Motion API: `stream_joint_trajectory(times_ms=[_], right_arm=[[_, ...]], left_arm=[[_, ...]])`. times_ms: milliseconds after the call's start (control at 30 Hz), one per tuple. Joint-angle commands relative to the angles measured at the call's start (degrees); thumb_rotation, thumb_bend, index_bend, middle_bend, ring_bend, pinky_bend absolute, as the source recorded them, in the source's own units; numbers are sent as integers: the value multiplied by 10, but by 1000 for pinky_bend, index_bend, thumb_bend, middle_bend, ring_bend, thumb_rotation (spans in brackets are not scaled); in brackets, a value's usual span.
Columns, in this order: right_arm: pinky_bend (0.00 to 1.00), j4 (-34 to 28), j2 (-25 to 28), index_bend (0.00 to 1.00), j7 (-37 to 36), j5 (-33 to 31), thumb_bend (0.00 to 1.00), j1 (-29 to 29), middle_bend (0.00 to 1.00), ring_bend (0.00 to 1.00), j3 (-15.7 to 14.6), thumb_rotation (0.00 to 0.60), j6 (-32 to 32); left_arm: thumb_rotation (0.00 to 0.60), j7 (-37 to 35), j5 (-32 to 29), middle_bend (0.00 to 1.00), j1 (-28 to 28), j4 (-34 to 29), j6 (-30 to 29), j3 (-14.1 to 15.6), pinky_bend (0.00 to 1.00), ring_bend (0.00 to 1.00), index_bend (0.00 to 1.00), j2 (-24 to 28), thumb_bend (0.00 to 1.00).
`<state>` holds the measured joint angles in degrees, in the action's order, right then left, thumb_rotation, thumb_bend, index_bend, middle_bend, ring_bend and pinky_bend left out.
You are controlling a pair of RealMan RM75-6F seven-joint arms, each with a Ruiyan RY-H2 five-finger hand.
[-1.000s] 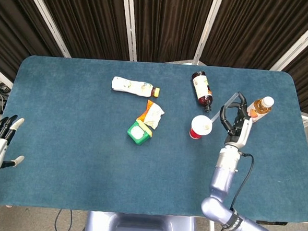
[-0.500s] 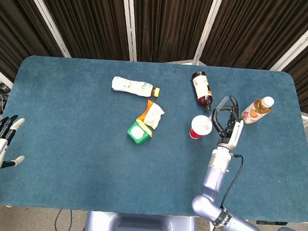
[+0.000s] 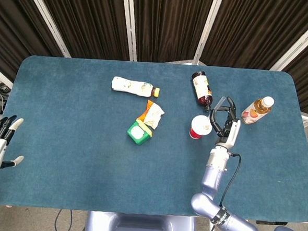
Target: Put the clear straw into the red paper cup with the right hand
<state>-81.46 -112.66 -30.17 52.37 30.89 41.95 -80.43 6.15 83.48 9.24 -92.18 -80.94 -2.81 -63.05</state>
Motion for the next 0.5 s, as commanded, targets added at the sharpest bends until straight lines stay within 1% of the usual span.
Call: stream_joint_trajectory(times_ms=[33, 500], right_arm=[[0, 1, 0, 618, -1, 0, 370, -2, 154, 0, 0, 600, 2], [0, 4, 3, 620, -7, -6, 370, -12, 158, 0, 0, 600, 14]], left_arm=[[600, 1, 0, 0, -1, 0, -2, 0, 0, 0, 0, -1, 48], [600, 5, -2, 0, -9, -3, -11, 1, 0, 0, 0, -4, 49]])
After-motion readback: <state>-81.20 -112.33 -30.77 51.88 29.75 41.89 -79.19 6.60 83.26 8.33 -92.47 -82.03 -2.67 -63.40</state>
